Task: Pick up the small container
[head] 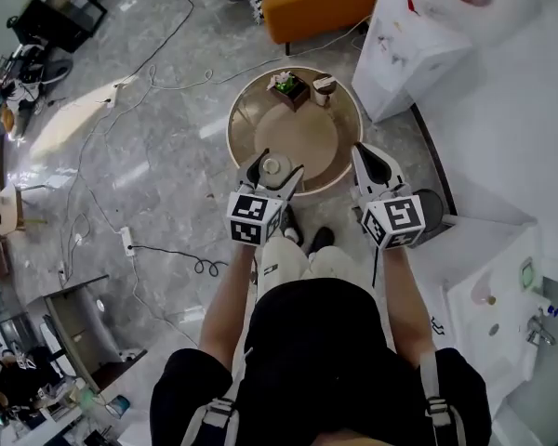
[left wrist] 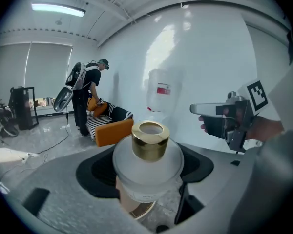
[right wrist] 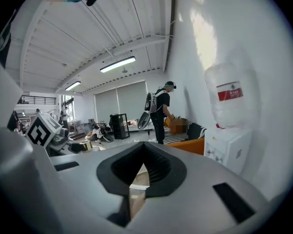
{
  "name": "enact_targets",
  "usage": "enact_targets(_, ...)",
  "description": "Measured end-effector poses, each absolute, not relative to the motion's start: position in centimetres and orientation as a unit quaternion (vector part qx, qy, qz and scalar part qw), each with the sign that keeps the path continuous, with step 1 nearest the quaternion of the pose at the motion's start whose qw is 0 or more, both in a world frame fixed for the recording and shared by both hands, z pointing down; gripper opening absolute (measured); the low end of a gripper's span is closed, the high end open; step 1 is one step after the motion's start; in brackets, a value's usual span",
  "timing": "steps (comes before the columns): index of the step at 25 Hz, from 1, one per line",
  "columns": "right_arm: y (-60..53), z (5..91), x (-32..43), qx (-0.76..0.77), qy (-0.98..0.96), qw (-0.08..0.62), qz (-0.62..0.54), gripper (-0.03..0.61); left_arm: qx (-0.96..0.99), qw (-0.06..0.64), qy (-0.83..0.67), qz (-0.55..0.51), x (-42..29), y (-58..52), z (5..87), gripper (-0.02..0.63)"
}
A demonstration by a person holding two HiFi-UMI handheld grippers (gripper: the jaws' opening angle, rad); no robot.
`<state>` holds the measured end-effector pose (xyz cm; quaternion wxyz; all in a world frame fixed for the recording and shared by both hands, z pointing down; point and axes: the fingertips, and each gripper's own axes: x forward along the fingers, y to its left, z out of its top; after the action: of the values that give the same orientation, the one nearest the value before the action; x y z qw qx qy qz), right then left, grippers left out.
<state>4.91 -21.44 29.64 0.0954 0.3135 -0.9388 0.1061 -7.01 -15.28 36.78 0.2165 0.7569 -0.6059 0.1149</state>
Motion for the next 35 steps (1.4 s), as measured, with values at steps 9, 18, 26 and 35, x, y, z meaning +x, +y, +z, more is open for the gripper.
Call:
enact_targets(9,-22.3,20.9,3.9,0.298,-0.952,0.058,0.040,0.005,0.778,0.179,-0.597,0.082,-7.5,-15.3,25.2,0.353)
enact_targets(18,-23.0,14.6,2.9,0.290,-0.956,0.043,0.004,0.005,0.789,0.153,-0.590,0.077,-8.7,-16.2,16.9,0.354)
enact_targets(26,-21.8,13.5,2.1,0.268,-0.962,0.055,-0.011,0.004,0.784,0.144,-0.600,0.072,-9.8,-16.0,15.6,0.353)
enact_targets(35,-21.4,13.5,2.2,0.271,-0.961,0.058,-0.008,0.003,0.773,0.137,-0.614,0.073,-10.6,-15.2,15.8,0.353)
